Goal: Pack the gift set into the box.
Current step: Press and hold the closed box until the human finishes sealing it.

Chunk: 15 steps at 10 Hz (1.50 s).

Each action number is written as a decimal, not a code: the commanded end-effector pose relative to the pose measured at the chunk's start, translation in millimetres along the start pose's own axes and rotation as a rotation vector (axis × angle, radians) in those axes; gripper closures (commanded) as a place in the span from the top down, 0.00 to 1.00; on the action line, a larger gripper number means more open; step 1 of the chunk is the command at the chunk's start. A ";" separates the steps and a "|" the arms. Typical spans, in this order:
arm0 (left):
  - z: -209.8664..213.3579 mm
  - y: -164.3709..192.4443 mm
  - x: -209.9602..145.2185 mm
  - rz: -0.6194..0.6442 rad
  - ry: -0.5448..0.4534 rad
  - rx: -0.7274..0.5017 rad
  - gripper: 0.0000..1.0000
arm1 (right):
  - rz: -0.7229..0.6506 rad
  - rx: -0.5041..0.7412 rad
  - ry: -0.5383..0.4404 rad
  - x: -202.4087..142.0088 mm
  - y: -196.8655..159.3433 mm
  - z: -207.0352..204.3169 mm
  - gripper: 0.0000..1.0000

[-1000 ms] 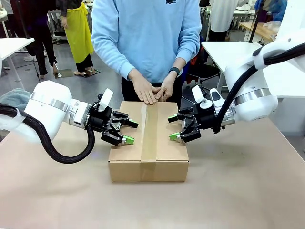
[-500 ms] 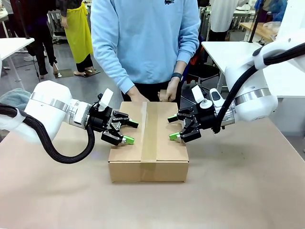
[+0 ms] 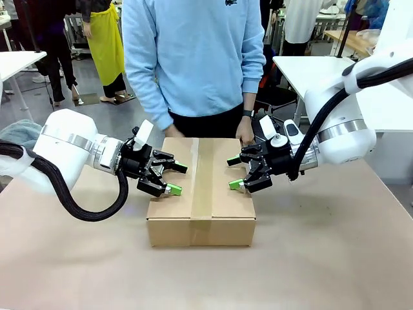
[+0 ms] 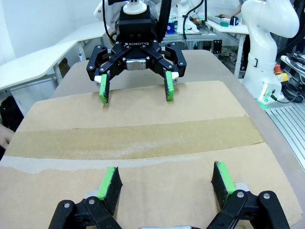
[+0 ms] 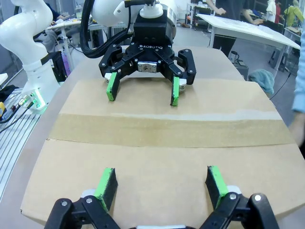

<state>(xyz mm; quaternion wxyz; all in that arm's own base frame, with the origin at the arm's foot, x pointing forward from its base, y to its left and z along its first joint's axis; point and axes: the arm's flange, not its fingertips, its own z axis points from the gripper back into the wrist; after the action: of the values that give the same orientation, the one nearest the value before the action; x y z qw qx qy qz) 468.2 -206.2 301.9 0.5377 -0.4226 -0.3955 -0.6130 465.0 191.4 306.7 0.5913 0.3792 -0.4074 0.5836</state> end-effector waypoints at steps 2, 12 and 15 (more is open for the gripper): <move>58.7 -17.9 23.4 -0.075 -0.309 -0.040 1.00 | -0.017 -0.062 -0.306 26.6 1.2 47.5 1.00; 217.5 -84.2 -22.4 -0.096 -0.795 0.288 1.00 | -0.247 -0.453 -0.733 -3.3 12.4 204.7 1.00; 217.5 -84.2 -22.4 -0.096 -0.795 0.288 1.00 | -0.247 -0.453 -0.733 -3.3 12.4 204.7 1.00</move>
<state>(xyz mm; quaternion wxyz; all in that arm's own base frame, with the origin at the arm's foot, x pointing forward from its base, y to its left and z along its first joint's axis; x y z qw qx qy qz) 409.3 9.5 350.1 0.3686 -0.5304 -0.6740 -0.3584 442.3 5.7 378.2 0.5430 0.4586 -0.6638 0.2326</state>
